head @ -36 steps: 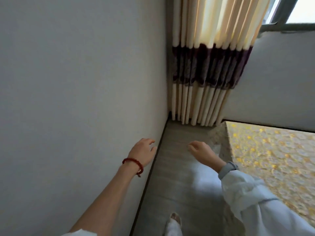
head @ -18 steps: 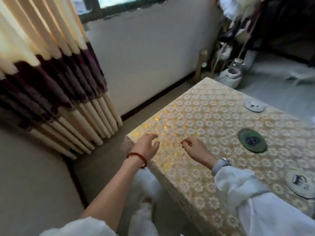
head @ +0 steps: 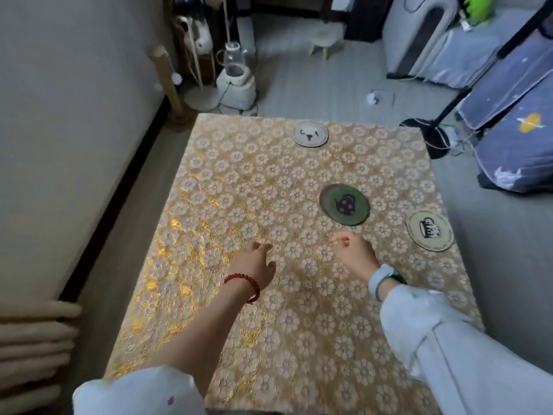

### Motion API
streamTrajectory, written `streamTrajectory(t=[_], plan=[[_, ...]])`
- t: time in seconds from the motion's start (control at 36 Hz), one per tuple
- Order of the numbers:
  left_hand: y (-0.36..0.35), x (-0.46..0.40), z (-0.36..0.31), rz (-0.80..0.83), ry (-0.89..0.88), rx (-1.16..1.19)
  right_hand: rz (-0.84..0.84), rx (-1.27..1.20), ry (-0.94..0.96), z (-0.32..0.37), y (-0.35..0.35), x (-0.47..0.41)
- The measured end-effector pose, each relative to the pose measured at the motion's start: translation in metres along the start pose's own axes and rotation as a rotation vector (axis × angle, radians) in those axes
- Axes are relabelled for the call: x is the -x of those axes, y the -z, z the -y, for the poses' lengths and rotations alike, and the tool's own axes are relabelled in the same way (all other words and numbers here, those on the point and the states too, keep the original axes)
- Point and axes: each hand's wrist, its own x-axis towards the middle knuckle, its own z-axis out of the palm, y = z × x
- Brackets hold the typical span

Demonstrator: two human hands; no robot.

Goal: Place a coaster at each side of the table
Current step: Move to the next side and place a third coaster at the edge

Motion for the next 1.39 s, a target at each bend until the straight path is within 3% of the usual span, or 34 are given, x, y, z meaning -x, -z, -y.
streamTrajectory(t=[0.22, 0.5, 1.0, 1.14, 1.25, 1.39], plan=[[-0.038, -0.087, -0.004, 0.048, 0.007, -0.193, -0.055, 0.379, 0.145, -0.01, 0.016, -0.12], [-0.072, -0.112, 0.014, 0.08, 0.043, -0.257, 0.27, 0.908, 0.338, -0.001, 0.027, -0.192], [-0.07, -0.114, 0.01, 0.096, 0.076, -0.296, -0.062, 0.886, 0.444, 0.006, 0.053, -0.149], [-0.062, -0.111, 0.009, 0.099, 0.041, -0.273, -0.088, 0.6, 0.369, 0.003, 0.058, -0.098], [-0.054, -0.094, 0.011, 0.021, 0.04, -0.129, 0.01, -0.033, 0.139, 0.001, 0.049, -0.042], [-0.064, -0.031, 0.025, -0.141, 0.039, 0.099, 0.114, -0.603, -0.159, -0.018, 0.019, 0.021]])
